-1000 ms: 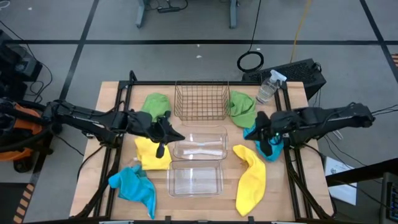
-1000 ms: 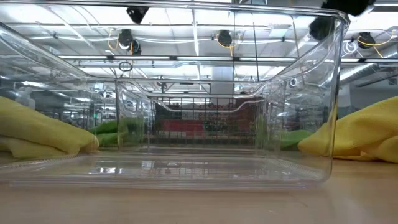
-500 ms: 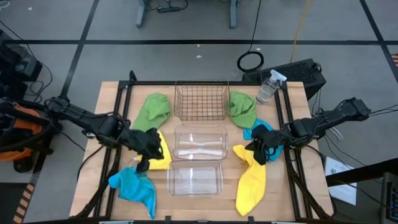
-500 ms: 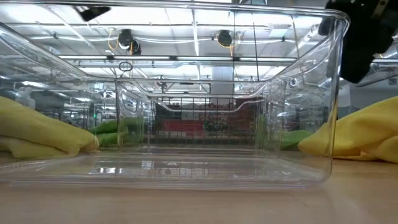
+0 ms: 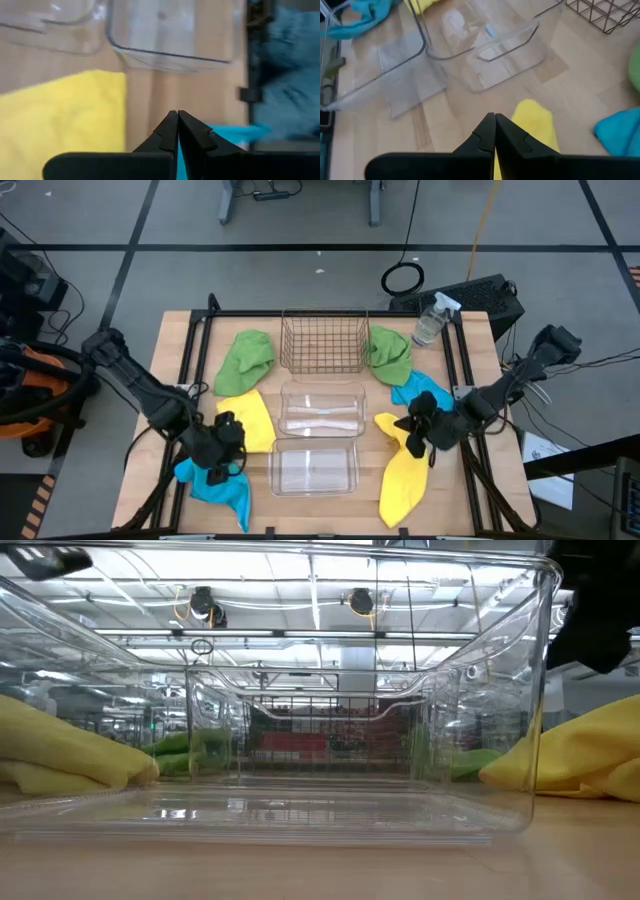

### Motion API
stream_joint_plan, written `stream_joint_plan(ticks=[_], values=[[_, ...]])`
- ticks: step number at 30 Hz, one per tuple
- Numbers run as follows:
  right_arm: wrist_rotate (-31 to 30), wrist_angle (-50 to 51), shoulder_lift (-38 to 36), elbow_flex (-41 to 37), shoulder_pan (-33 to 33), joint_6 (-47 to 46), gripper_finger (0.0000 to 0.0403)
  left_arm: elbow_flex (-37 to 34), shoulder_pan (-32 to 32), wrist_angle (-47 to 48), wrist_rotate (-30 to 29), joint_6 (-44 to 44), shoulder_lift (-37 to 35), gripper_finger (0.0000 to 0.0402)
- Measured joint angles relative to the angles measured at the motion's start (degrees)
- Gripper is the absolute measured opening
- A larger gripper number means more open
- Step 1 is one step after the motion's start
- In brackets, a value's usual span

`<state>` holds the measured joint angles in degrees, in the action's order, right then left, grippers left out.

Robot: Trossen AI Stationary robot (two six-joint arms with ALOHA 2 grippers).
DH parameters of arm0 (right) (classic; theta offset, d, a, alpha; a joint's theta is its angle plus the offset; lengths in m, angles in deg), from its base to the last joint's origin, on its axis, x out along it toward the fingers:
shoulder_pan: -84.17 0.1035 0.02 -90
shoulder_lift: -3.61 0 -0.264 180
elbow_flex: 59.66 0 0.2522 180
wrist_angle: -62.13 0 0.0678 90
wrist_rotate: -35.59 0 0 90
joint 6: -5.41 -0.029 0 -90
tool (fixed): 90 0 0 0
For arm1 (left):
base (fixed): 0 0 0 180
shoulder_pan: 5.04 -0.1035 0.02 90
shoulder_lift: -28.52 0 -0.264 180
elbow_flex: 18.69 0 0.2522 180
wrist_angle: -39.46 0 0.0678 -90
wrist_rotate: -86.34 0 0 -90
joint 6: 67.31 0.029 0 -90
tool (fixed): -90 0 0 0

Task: Sort microfiber towel by color & place in baskets
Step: Put the left yellow towel into the bottom transparent bin

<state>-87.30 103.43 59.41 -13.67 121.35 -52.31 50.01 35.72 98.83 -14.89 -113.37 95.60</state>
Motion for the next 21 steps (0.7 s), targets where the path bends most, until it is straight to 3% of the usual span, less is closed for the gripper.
stream_joint_plan(ticks=[6, 16, 21], values=[[-5.8, -4.3, 6.0, 0.0, 5.0, -4.7, 0.0, -0.2, 0.1, -0.2, -4.5, 0.0, 4.4, 0.0038], [-8.0, -10.7, 16.0, 0.0, 12.1, -9.3, 0.0, -0.2, -0.4, 1.2, -6.0, 0.4, 9.5, 0.0215], [-7.4, -10.6, 16.2, 0.0, 12.1, -8.9, 0.0, -0.2, -2.1, 5.9, -6.3, 0.0, 9.7, 0.0271]])
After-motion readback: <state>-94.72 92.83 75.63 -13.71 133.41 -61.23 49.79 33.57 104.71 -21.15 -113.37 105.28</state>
